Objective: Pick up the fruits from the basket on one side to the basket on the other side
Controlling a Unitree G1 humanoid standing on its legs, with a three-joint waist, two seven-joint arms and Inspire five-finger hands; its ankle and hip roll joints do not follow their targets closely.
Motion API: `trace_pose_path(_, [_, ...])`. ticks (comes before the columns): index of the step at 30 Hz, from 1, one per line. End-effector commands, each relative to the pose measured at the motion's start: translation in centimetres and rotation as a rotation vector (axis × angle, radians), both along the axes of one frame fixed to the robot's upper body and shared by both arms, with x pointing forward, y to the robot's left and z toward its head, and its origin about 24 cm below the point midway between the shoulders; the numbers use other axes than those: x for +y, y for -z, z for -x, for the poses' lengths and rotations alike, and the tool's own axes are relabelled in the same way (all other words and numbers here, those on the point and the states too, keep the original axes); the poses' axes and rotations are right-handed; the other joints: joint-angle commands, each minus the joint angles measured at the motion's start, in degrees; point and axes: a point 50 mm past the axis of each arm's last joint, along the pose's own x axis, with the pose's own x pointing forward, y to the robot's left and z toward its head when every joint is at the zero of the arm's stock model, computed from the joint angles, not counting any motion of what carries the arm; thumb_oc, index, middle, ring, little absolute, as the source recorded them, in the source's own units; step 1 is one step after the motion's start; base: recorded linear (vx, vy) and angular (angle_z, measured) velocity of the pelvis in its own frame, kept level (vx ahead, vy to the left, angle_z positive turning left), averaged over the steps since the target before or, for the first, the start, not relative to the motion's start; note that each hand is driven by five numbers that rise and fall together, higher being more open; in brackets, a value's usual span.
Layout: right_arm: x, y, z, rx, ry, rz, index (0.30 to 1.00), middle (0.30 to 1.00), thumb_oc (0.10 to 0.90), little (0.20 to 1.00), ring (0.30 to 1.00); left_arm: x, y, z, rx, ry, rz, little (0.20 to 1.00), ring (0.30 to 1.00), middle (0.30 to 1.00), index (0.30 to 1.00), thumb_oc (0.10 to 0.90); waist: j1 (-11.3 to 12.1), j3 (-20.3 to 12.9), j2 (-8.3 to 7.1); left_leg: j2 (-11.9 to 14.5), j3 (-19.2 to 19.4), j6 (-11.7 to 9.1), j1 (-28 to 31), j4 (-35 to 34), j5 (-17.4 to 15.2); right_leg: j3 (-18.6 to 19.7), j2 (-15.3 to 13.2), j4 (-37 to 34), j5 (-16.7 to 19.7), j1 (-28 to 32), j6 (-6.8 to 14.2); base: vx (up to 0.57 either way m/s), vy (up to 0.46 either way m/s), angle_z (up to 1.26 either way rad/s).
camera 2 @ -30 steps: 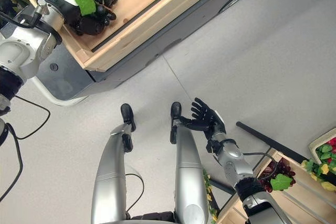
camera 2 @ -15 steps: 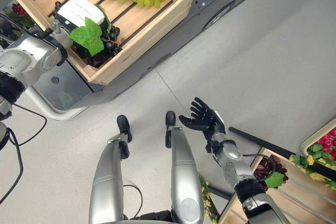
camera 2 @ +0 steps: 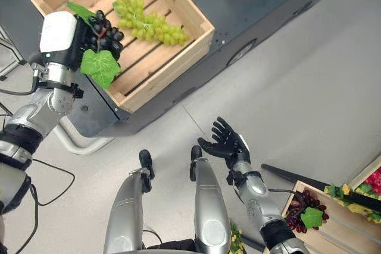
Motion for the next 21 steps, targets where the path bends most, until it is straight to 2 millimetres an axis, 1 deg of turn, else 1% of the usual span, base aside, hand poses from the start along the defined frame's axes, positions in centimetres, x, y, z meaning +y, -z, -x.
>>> trace_pose_path(1, [0.8, -5.6, -1.1, -0.304, -0.013, -0.034, 0.9, 0.9, 0.8, 0.9, 0.9, 0.5, -5.8, 1.4, -0.29, 0.08, 0.231, 0.3, 0.3, 0.3, 0.3, 0.4, -0.1, -5.0, 1.94, -2.8, 3.0, 3.4, 6.3, 0.2, -7.1, 0.0, -0.5, -8.8, 3.0, 6.7, -0.8, 0.04, 0.024, -0.02])
trace_pose_path(2, [0.8, -5.6, -1.1, -0.307, -0.016, -0.032, 0.9, 0.9, 0.8, 0.9, 0.9, 0.5, -5.7, 1.4, -0.289, 0.081, 0.236, 0.3, 0.3, 0.3, 0.3, 0.4, -0.1, -5.1, 2.01, -2.8, 3.0, 3.4, 6.7, 0.0, -7.0, 0.0, -0.6, -9.0, 3.0, 7.1, -0.8, 0.04, 0.025, -0.1])
trace_pose_path(3, [1.3, -6.4, -1.1, -0.349, -0.041, -0.031, 0.9, 0.9, 0.8, 0.9, 0.9, 0.5, -5.1, 1.5, -0.294, 0.095, 0.28, 0.3, 0.3, 0.3, 0.3, 0.4, -0.2, -6.4, 2.61, -3.2, 3.0, 3.3, 9.2, -1.5, -6.9, -0.1, -1.0, -10.4, 3.0, 9.5, -0.8, 0.06, 0.024, -0.1])
trace_pose_path(5, [1.8, -7.1, -1.1, -0.383, -0.056, -0.014, 0.9, 0.9, 0.8, 0.9, 0.9, 0.6, -4.6, 1.8, -0.295, 0.114, 0.322, 0.3, 0.3, 0.3, 0.3, 0.4, -0.2, -7.8, 3.2, -3.6, 3.0, 3.2, 11.9, -3.5, -6.7, -0.2, -1.4, -12.3, 3.0, 12.1, -0.7, 0.07, 0.025, -0.06])
trace_pose_path(6, [2.3, -7.6, -1.0, -0.411, -0.077, 0.009, 0.9, 0.9, 0.8, 0.9, 0.9, 0.5, -4.1, 2.0, -0.298, 0.15, 0.368, 0.3, 0.3, 0.3, 0.3, 0.4, -0.2, -9.1, 3.7, -3.8, 2.9, 3.0, 14.1, -5.0, -6.5, -0.2, -1.6, -13.6, 3.0, 14.3, -0.7, 0.07, 0.02, -0.04])
trace_pose_path(8, [2.9, -8.3, -0.9, -0.448, -0.104, 0.043, 0.9, 0.9, 0.8, 0.9, 0.9, -0.3, -3.5, 2.2, -0.287, 0.213, 0.414, 0.3, 0.3, 0.3, 0.3, 0.4, -0.1, -11.3, 4.44, -4.1, 2.5, 2.8, 17.6, -7.3, -6.4, -0.5, -1.7, -16.1, 2.9, 18.3, -0.8, 0.08, 0.009, -0.03])
trace_pose_path(9, [2.9, -8.3, -0.9, -0.447, -0.104, 0.044, 0.9, 0.9, 0.8, 0.9, 0.9, -0.3, -3.5, 2.2, -0.287, 0.212, 0.415, 0.3, 0.3, 0.3, 0.3, 0.4, -0.1, -11.2, 4.45, -4.2, 2.5, 2.8, 17.9, -7.5, -6.3, -0.5, -1.7, -16.3, 3.0, 18.6, -0.8, 0.09, -0.015, -0.04])
trace_pose_path(10, [3.6, -8.8, -0.9, -0.483, -0.136, 0.061, 0.9, 0.9, 0.8, 0.9, 0.9, -1.1, -3.0, 2.3, -0.258, 0.276, 0.463, 0.3, 0.3, 0.3, 0.3, 0.4, 0.2, -12.7, 4.99, -4.3, 2.2, 2.6, 20.4, -9.2, -6.2, -0.8, -1.7, -18.0, 2.9, 21.5, -0.8, 0.07, -0.017, 0.0])
trace_pose_path(12, [4.1, -9.1, -1.1, -0.498, -0.157, 0.087, 0.9, 0.9, 0.8, 0.9, 0.9, -1.8, -2.4, 2.3, -0.233, 0.316, 0.487, 0.3, 0.3, 0.3, 0.3, 0.4, 0.5, -13.8, 5.3, -4.4, 2.0, 2.5, 22.6, -10.8, -6.0, -1.3, -1.7, -19.8, 3.0, 24.1, -0.8, 0.1, -0.029, 0.01])
trace_pose_path(13, [4.8, -9.5, -1.3, -0.506, -0.19, 0.116, 0.9, 0.9, 0.8, 0.9, 0.9, -2.7, -1.8, 2.3, -0.196, 0.371, 0.521, 0.3, 0.3, 0.3, 0.3, 0.4, 1.1, -15.5, 5.61, -4.4, 1.7, 2.4, 24.9, -13.0, -5.7, -1.7, -1.6, -22.0, 3.3, 26.8, -0.7, 0.1, -0.048, 0.03])
trace_pose_path(14, [5.1, -9.6, -1.5, -0.507, -0.206, 0.123, 0.9, 0.9, 0.8, 0.9, 0.9, -3.1, -1.5, 2.2, -0.18, 0.391, 0.533, 0.3, 0.3, 0.3, 0.3, 0.4, 1.3, -16.2, 5.67, -4.4, 1.5, 2.4, 25.6, -13.7, -5.5, -1.9, -1.6, -22.7, 3.5, 27.6, -0.6, 0.11, -0.078, 0.04])
trace_pose_path(16, [6.0, -9.9, -2.0, -0.492, -0.29, 0.12, 0.9, 0.9, 0.8, 0.9, 0.9, -4.3, -0.8, 2.2, -0.107, 0.477, 0.584, 0.3, 0.3, 0.3, 0.3, 0.4, 2.4, -18.9, 5.65, -4.2, 0.8, 2.3, 28.5, -16.8, -4.7, -2.6, -1.4, -25.6, 4.5, 30.8, -0.5, 0.07, -0.11, 0.08])
trace_pose_path(18, [6.2, -10.2, -2.4, -0.485, -0.319, 0.114, 0.9, 0.9, 0.8, 0.9, 0.9, -4.7, -0.3, 2.1, -0.064, 0.521, 0.613, 0.3, 0.3, 0.3, 0.3, 0.4, 3.1, -20.3, 5.55, -4.1, 0.4, 2.1, 29.8, -18.6, -4.1, -3.0, -1.2, -27.3, 5.1, 32.3, -0.4, 0.04, -0.105, 0.09])
trace_pose_path(21, [6.7, -11.2, -3.9, -0.445, -0.35, 0.112, 0.9, 0.9, 0.8, 0.9, 0.9, -6.5, 0.4, 1.7, 0.057, 0.635, 0.638, 0.3, 0.3, 0.3, 0.3, 0.4, 4.6, -22.9, 4.99, -3.7, -0.8, 1.7, 32.5, -23.0, -2.7, -4.0, -0.7, -31.9, 7.0, 35.7, 0.0, -0.03, -0.154, 0.04])
